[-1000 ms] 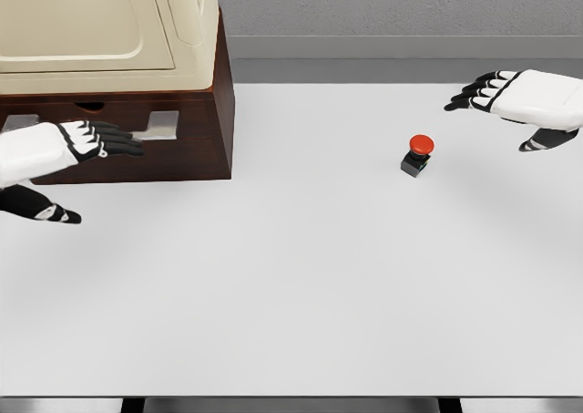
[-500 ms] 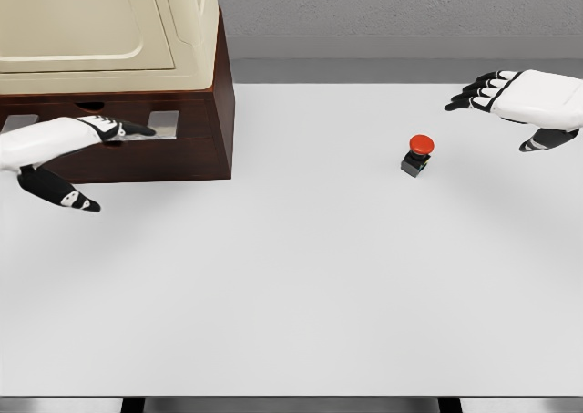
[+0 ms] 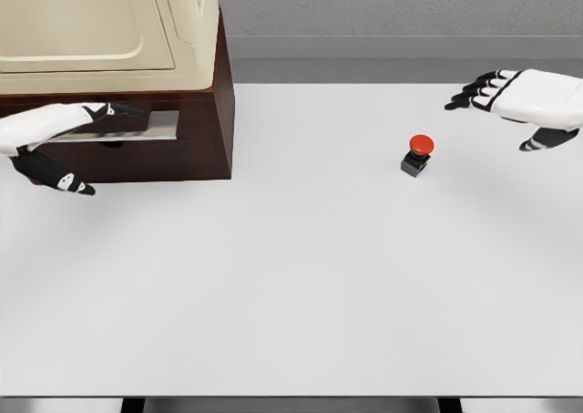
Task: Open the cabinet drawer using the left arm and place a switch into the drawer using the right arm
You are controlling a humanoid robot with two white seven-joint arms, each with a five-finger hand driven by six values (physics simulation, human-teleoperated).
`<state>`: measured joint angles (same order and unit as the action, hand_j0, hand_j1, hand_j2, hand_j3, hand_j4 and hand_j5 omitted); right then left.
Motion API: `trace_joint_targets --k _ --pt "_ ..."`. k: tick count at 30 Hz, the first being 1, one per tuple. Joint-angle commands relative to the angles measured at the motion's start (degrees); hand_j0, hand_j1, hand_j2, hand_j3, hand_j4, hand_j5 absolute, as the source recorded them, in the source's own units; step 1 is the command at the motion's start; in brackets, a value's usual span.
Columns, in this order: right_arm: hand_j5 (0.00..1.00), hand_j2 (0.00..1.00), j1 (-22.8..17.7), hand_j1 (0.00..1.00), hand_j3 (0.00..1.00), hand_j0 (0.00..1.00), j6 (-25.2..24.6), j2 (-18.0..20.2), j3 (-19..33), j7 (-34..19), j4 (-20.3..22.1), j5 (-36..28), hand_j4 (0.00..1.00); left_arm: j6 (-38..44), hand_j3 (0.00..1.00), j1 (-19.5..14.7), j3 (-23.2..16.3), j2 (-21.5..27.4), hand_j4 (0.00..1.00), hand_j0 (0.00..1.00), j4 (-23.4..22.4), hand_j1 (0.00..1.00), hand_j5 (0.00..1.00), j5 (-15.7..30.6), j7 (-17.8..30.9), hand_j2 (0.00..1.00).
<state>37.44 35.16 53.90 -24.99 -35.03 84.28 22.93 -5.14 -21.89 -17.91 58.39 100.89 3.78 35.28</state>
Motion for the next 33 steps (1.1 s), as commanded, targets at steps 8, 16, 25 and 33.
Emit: trace_joint_targets --k 8,16,25,33 --pt "1.00 1.00 0.00 1.00 1.00 1.00 -0.16 0.07 -0.06 0.03 -0.08 -0.26 1.00 1.10 0.99 0.00 -1.42 -0.82 0.99 0.99 -1.05 0.99 0.99 -4.48 -0.28 0.99" --pt "1.00 1.00 0.00 1.00 1.00 1.00 -0.16 0.07 -0.06 0.03 -0.08 -0.26 1.00 1.97 0.99 -0.09 -1.42 -0.91 0.99 0.99 -1.40 0.99 0.99 -5.36 -0.28 0.99" --pt "1.00 1.00 0.00 1.00 1.00 1.00 -0.16 0.07 -0.06 0.03 -0.08 -0.26 1.00 1.89 0.78 0.00 -2.04 -0.82 0.78 0.78 -1.93 0.78 0.78 -5.62 -0.28 0.78" --pt "1.00 1.00 0.70 1.00 1.00 1.00 -0.16 0.07 -0.15 0.03 -0.17 -0.26 1.00 1.54 0.78 0.26 -2.30 -0.47 0.78 0.78 -2.10 0.78 0.78 -5.71 -0.28 0.78"
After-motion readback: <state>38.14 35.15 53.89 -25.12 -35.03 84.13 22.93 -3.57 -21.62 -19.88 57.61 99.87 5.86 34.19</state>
